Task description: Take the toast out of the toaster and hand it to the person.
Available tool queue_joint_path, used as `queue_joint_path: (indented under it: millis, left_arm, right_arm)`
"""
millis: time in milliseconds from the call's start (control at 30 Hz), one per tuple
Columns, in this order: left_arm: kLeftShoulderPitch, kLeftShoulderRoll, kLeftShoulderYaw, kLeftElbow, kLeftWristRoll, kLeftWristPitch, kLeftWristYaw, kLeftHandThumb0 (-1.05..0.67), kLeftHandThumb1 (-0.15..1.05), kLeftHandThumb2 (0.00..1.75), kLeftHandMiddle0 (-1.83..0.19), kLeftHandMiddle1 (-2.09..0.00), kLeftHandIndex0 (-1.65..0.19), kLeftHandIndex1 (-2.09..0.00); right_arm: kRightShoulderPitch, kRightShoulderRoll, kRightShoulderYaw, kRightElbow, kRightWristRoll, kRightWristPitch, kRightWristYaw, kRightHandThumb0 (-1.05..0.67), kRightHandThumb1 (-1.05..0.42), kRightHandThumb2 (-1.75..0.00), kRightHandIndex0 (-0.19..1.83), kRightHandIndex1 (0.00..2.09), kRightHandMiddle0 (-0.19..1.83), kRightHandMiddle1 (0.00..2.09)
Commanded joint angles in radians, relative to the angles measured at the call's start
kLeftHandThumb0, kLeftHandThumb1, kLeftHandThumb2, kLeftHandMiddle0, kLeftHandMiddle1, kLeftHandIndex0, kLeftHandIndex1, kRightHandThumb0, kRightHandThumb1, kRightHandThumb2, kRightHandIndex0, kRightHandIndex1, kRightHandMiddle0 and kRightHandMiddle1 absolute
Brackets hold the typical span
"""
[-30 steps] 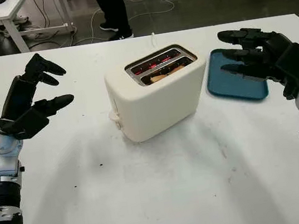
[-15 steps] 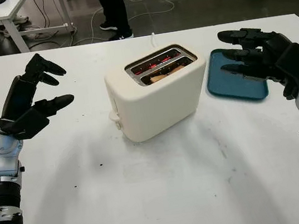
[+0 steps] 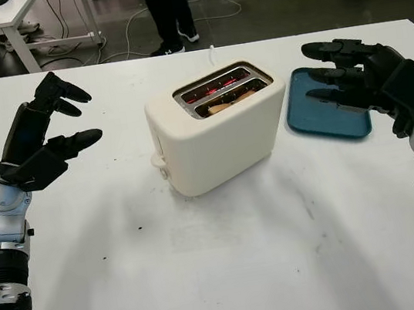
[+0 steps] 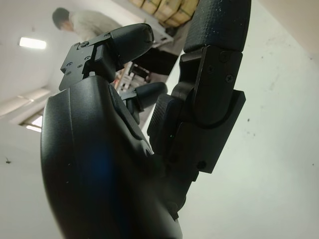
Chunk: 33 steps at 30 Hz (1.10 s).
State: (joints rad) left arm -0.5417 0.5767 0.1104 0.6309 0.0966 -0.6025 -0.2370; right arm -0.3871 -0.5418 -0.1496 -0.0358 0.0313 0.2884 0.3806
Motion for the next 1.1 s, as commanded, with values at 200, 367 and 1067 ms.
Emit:
queue_joint_path:
  millis: [200,367,1067]
  left_arm:
    - [-0.018,0.009,-0.002,-0.001,0.004,-0.006,0.001,-1.05,0.92,0.18,-0.07,-1.64,-0.07,-1.54]
    - [-0.017,0.008,-0.001,-0.004,0.000,-0.002,-0.001,-1.05,0.92,0.18,-0.07,-1.64,-0.07,-1.54]
    - [-0.019,0.006,-0.001,0.001,-0.001,-0.005,0.000,-1.05,0.92,0.17,-0.07,-1.63,-0.08,-1.52]
  right_arm:
    - [-0.012,-0.005,-0.005,0.005,0.007,-0.014,0.005,-0.35,-0.87,0.00,0.56,0.01,0.52,0.00]
    - [-0.009,-0.004,-0.007,-0.008,0.010,-0.004,0.003,-0.33,-0.87,0.00,0.55,0.00,0.51,0.00]
    - [-0.006,-0.005,-0.007,-0.012,0.009,0.003,0.000,-0.34,-0.88,0.00,0.55,0.01,0.52,0.00]
